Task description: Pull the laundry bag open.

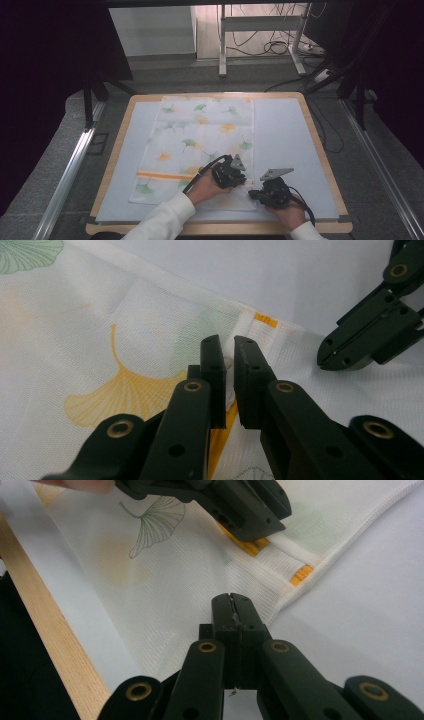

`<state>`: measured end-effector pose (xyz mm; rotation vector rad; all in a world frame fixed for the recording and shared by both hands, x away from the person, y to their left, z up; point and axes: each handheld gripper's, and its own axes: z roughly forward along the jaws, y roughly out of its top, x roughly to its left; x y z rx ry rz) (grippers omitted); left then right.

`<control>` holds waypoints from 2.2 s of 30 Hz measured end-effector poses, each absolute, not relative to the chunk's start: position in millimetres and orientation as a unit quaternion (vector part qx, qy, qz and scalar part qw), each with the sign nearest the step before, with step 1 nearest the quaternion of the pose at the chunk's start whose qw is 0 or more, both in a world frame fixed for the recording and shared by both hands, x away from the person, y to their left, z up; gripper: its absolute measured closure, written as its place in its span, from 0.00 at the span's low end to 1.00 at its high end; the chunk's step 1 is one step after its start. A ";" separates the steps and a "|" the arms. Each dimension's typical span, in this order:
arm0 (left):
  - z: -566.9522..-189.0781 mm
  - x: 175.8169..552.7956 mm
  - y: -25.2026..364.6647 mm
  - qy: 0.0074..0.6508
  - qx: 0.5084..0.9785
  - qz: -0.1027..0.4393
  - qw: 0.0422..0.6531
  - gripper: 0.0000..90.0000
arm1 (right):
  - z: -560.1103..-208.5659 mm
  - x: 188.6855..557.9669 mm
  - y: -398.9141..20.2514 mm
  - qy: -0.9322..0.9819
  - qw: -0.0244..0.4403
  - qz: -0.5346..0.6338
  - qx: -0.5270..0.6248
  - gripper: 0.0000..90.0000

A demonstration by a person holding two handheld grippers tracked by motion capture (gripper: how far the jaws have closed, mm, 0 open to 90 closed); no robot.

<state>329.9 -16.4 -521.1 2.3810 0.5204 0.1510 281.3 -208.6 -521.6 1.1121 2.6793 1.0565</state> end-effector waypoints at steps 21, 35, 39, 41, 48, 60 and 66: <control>-522.5 330.7 -10.9 0.198 0.917 0.057 0.342 0.94 | -514.7 298.5 -207.8 0.853 0.034 0.351 0.385 0.99; -522.7 327.6 -12.8 0.197 0.917 0.067 0.341 0.94 | -518.9 319.3 -204.3 0.845 0.016 0.341 0.413 0.99; -522.5 327.9 -12.5 0.197 0.917 0.066 0.341 0.94 | -519.3 319.5 -204.9 0.844 0.015 0.342 0.413 0.99; -522.2 327.5 -12.3 0.197 0.918 0.069 0.338 0.94 | -519.3 319.6 -205.2 0.844 0.014 0.342 0.413 0.99; -522.1 327.7 -6.9 0.200 0.918 0.070 0.336 0.94 | -519.5 319.8 -206.3 0.843 0.010 0.343 0.414 0.99; -521.6 327.9 10.5 0.216 0.917 0.068 0.329 0.94 | -519.9 319.1 -206.7 0.843 0.012 0.345 0.413 0.99; -521.8 329.8 22.1 0.226 0.915 0.067 0.329 0.94 | -520.0 318.8 -206.7 0.843 0.014 0.346 0.412 0.99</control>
